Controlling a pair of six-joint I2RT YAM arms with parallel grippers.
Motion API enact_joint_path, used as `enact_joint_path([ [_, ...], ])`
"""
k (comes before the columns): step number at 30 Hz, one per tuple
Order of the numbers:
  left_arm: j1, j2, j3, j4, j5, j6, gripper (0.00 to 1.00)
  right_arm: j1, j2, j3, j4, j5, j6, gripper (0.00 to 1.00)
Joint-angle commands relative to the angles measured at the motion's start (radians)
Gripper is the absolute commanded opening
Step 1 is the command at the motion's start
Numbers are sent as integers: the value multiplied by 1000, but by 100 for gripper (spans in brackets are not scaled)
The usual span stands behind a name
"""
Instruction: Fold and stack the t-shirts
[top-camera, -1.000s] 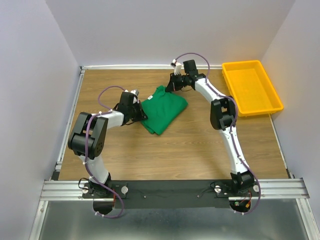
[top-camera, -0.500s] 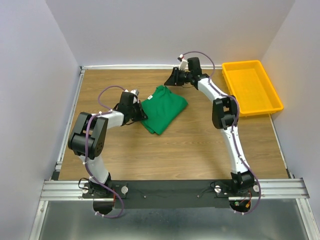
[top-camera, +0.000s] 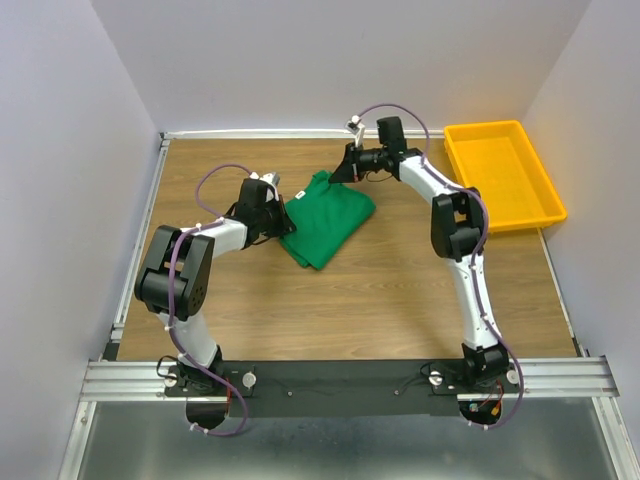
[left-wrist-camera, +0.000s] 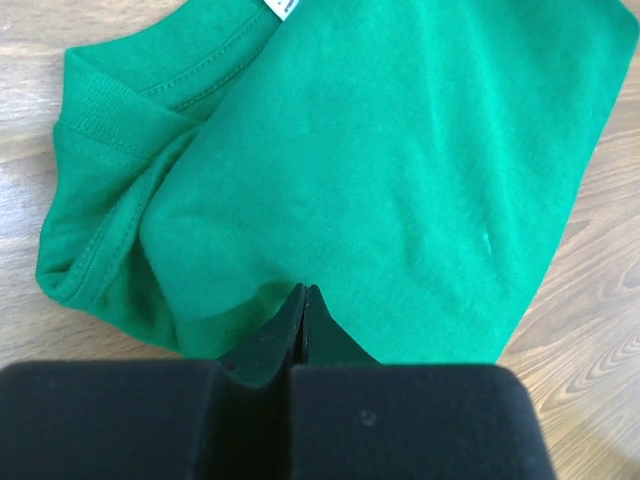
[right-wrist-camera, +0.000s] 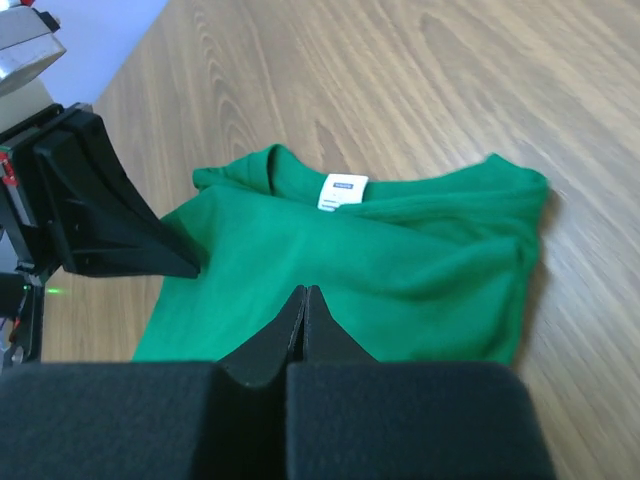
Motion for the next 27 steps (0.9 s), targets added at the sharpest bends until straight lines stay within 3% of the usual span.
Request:
enact_joint_path([
  [1, 3, -34, -27, 33, 27, 15, 0, 32, 66, 57, -57, 31, -21, 1],
  [15, 3, 1, -29, 46, 53, 19, 0, 49, 141, 110, -102, 219, -17, 1],
  [21, 1, 18, -43, 50, 66, 15, 0, 64, 228, 251, -99, 282, 54, 1],
  [27, 1, 24, -61, 55, 63, 10, 0, 77, 250, 270, -33, 362, 147, 1],
])
